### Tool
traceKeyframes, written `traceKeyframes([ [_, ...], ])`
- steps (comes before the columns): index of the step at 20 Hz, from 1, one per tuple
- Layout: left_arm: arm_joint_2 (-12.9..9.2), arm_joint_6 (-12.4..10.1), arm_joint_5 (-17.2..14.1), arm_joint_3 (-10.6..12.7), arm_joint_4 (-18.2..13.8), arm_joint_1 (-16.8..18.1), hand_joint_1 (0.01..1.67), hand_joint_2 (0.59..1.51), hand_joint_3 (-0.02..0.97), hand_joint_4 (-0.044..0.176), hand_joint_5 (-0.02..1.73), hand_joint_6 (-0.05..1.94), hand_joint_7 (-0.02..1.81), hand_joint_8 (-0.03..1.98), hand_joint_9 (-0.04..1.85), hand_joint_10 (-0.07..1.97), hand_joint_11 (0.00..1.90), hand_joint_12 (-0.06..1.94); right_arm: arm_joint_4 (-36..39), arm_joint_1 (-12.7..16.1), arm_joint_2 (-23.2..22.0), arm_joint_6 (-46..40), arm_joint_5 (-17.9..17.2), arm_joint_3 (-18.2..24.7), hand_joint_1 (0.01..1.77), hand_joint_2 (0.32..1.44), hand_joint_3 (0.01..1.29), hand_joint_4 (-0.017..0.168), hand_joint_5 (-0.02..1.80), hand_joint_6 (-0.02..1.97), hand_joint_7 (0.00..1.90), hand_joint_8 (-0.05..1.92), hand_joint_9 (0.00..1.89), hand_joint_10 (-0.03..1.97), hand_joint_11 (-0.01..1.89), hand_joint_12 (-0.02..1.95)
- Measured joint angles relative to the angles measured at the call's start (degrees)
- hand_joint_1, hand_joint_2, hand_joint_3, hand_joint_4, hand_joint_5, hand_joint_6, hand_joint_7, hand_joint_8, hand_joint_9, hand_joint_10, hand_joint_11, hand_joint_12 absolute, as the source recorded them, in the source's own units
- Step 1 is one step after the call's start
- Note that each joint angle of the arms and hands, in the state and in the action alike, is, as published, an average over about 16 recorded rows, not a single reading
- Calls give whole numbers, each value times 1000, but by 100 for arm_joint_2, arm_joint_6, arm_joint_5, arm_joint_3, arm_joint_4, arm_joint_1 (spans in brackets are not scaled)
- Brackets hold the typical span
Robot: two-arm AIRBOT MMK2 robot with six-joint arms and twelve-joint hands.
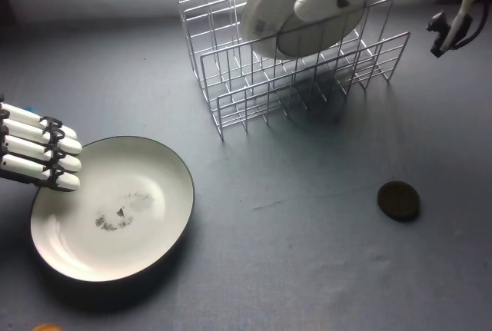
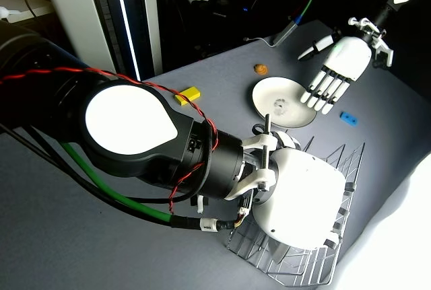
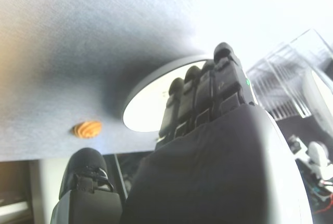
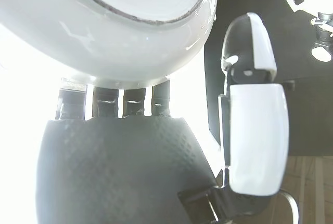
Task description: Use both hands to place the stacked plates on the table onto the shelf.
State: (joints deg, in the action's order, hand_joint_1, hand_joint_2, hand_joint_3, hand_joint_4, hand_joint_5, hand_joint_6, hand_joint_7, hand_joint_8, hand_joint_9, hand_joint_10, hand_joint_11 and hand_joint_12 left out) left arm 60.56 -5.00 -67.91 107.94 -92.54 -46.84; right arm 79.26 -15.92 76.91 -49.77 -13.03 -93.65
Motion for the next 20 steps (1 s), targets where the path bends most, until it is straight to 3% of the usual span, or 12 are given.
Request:
traceKeyframes([
  [14,5,1,3,12,3,-3,15,1085,11,2,22,17,20,-8,-22,-32,15,-3,-8,-26,-19,184,275,-2,761,983,13,-3,408,1199,452,1248,387,1300,100,1630],
  [16,7,1,3,14,5,-5,15,1085,11,2,22,17,20,-8,-22,-32,15,-3,-20,12,-30,185,269,-2,747,975,13,-3,347,1327,403,1335,335,1382,63,1648],
  [20,10,1,6,19,9,-19,15,1085,11,2,22,17,19,-8,-22,-32,15,-3,-120,121,-73,318,175,23,720,969,13,-3,290,1392,381,1323,314,1364,39,1644],
])
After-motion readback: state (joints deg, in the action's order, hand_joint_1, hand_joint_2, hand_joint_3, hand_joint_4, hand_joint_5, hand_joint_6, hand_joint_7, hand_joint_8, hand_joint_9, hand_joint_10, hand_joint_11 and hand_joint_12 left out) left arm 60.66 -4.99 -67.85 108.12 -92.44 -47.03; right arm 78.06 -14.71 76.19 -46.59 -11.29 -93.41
